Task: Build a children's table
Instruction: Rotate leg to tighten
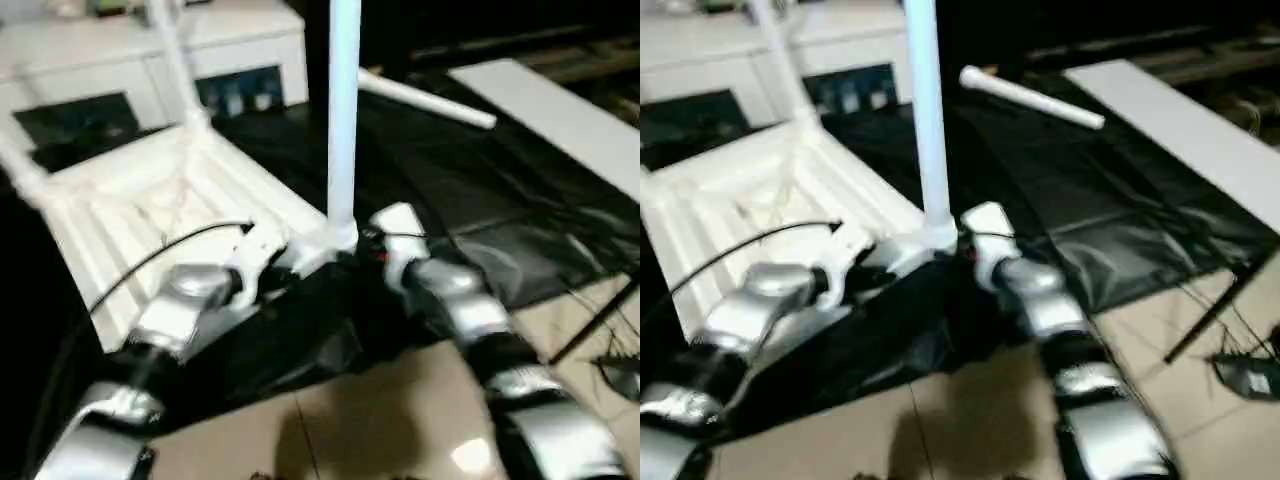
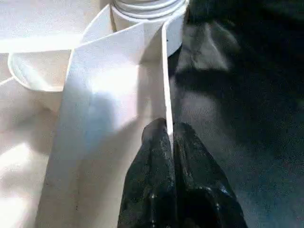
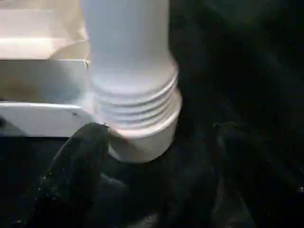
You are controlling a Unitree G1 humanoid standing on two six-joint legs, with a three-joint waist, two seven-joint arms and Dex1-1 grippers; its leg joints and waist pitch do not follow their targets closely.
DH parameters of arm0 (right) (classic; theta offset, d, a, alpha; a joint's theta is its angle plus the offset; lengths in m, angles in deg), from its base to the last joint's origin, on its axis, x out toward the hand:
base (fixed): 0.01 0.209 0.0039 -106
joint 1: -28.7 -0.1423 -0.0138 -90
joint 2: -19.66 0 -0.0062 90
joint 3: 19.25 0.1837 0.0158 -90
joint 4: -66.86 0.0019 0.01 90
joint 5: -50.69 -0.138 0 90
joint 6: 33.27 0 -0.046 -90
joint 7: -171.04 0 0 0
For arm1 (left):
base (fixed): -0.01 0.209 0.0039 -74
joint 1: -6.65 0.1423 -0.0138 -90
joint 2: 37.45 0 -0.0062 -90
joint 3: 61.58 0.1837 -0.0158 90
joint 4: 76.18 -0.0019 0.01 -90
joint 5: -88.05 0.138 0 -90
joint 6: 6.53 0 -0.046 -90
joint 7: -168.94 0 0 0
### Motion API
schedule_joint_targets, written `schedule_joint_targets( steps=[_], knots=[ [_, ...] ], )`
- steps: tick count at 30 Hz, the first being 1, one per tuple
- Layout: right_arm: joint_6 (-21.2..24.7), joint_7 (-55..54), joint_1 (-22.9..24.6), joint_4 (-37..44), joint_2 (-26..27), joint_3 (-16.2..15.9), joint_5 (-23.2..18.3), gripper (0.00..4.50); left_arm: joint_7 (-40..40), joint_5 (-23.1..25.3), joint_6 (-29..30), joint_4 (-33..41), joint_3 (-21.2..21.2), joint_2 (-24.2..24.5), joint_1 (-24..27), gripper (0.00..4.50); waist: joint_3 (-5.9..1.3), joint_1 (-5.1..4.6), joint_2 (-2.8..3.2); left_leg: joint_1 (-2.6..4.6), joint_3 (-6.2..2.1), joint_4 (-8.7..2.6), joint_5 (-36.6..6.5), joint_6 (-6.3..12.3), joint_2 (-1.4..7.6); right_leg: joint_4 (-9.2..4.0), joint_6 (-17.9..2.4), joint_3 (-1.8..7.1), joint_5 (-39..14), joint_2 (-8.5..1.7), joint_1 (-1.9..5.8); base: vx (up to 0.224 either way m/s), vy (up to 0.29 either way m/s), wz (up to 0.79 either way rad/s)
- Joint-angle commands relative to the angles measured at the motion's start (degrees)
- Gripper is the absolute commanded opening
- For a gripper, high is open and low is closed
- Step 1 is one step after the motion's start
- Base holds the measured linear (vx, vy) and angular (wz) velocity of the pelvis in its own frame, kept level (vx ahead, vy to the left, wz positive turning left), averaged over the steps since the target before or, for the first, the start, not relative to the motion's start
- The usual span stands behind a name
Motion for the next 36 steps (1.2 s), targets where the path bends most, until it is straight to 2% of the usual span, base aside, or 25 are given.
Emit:
schedule_joint_targets(
  steps=[1,3,5,6,8,10,13,16,20,21,24,26,29,30,34,36],
  knots=[
    [0.83,7.35,2.09,6.06,-2.06,-2.88,0.08,4.02,-6.7,-0.11,-1.38,1.84,2.8,2.24,1.24,0.0,-4.95,0.75,-0.06,1.15,-1.04,-3.22,-8.66,6.78,3.14,-1.92,-15.42,1.86,-3.54,-3.13,3.11,0.0,0.0,0.0],
    [0.96,12.83,4.01,9.85,-4.42,-4.09,-1.2,4.02,-12.36,-1.25,-3.42,3.58,4.13,4.07,2.25,0.0,-4.84,1.22,-0.2,1.22,-0.96,-3.29,-9.13,7.07,3.35,-1.96,-15.35,1.93,-4.36,-3.14,2.93,0.0,0.0,0.0],
    [1.77,15.98,5.11,12.44,-5.36,-4.37,-2.37,4.02,-14.74,-1.93,-2.98,4.9,4.58,4.95,2.72,0.0,-4.67,1.65,-0.1,1.52,-0.93,-3.53,-11.53,6.09,3.56,-2.34,-15.25,2.03,-7.49,-3.2,2.72,0.0,0.0,0.0],
    [2.11,18.06,5.69,13.82,-5.87,-4.62,-3.12,4.02,-15.77,-2.04,-3.0,5.38,5.0,5.36,2.83,0.0,-4.55,1.97,0.27,1.74,-0.97,-3.71,-13.4,4.95,3.68,-2.53,-14.81,2.1,-10.1,-3.15,2.53,0.0,0.0,0.0],
    [2.87,21.16,6.16,15.22,-6.53,-5.23,-4.18,4.02,-16.75,-2.03,-3.17,5.82,5.48,5.69,2.9,0.0,-4.39,2.45,0.16,2.5,-0.66,-3.99,-16.92,3.17,3.9,-2.94,-14.31,2.26,-12.64,-2.92,1.89,0.0,0.0,0.0],
    [2.68,23.02,5.92,15.03,-6.78,-5.84,-4.48,4.02,-16.98,-2.05,-3.05,6.04,5.62,5.57,2.93,0.0,-4.17,2.46,0.18,2.63,-0.53,-4.35,-20.08,0.97,3.94,-3.04,-13.7,2.45,-15.13,-2.84,1.67,0.0,0.0,0.0],
    [3.05,24.38,5.44,14.85,-6.67,-6.05,-4.97,4.02,-17.36,-2.04,-3.21,6.05,5.82,5.52,2.89,0.0,-4.03,2.29,-0.03,2.72,-0.69,-4.57,-22.92,-0.86,3.78,-3.28,-12.62,2.6,-18.21,-3.05,1.69,0.0,0.0,0.0],
    [3.19,25.44,4.43,13.4,-6.55,-6.32,-4.17,4.02,-17.88,-2.03,-3.26,6.09,5.96,5.5,2.9,0.0,-4.09,2.21,-0.3,2.2,-0.85,-4.6,-21.65,-0.62,3.68,-3.27,-11.74,2.62,-19.14,-3.35,2.05,0.0,0.0,0.0],
    [1.95,25.06,3.13,11.07,-7.13,-7.09,-2.39,4.02,-18.02,-2.08,-3.17,6.05,6.05,5.62,2.77,0.0,-4.2,2.23,-0.45,2.02,-0.81,-4.42,-19.5,-0.08,3.63,-3.19,-11.94,2.62,-18.28,-3.4,2.09,0.0,0.0,0.0],
    [1.94,25.06,3.12,11.05,-7.13,-7.09,-2.39,3.75,-18.02,-2.08,-3.17,6.05,6.05,5.62,2.77,0.0,-4.22,2.26,-0.44,2.02,-0.74,-4.33,-18.83,0.18,3.62,-3.19,-12.07,2.65,-17.87,-3.39,2.06,0.0,0.0,0.0],
    [1.75,25.16,2.32,9.68,-6.82,-6.63,-2.53,3.61,-18.25,-2.14,-3.18,6.08,6.08,5.69,2.85,0.0,-4.37,2.35,-0.39,1.89,-0.69,-4.16,-17.2,0.9,3.62,-3.02,-12.36,2.6,-16.35,-3.35,2.2,0.0,0.0,0.0],
    [1.44,24.94,1.9,8.79,-6.56,-6.42,-2.32,3.27,-18.35,-2.09,-3.24,6.01,6.1,5.69,2.84,0.0,-4.45,2.37,-0.38,1.79,-0.71,-4.1,-16.27,1.27,3.63,-2.83,-12.7,2.54,-15.11,-3.29,2.28,0.0,0.0,0.0],
    [0.33,24.59,1.21,6.89,-6.15,-6.71,-1.5,3.16,-18.4,-2.0,-3.47,5.64,6.11,5.67,2.67,0.0,-4.45,2.36,-0.38,1.76,-0.67,-4.04,-16.42,1.46,3.62,-2.78,-13.02,2.5,-14.85,-3.3,2.3,0.0,0.0,0.0],
    [0.0,24.6,1.09,6.53,-6.09,-6.92,-1.29,2.93,-18.41,-1.99,-3.48,5.58,6.1,5.68,2.64,0.0,-4.38,2.3,-0.31,1.74,-0.74,-4.14,-16.93,1.38,3.61,-2.83,-12.94,2.44,-15.56,-3.28,2.34,0.0,0.0,0.0],
    [-1.32,24.56,0.61,5.0,-5.78,-7.55,-0.64,2.77,-18.47,-1.84,-3.61,5.39,6.12,5.72,2.54,0.0,-4.28,2.13,-0.3,1.87,-0.8,-4.23,-18.59,0.71,3.63,-3.0,-12.63,2.47,-17.47,-3.34,2.29,0.0,0.0,0.0],
    [-1.56,24.17,0.28,4.42,-5.11,-6.81,-1.37,2.74,-18.4,-1.87,-3.62,5.3,5.99,5.71,2.56,0.0,-4.31,2.12,-0.34,1.85,-0.83,-4.25,-18.35,0.7,3.65,-2.95,-12.57,2.47,-17.24,-3.32,2.32,0.0,0.0,0.0]
  ],
)
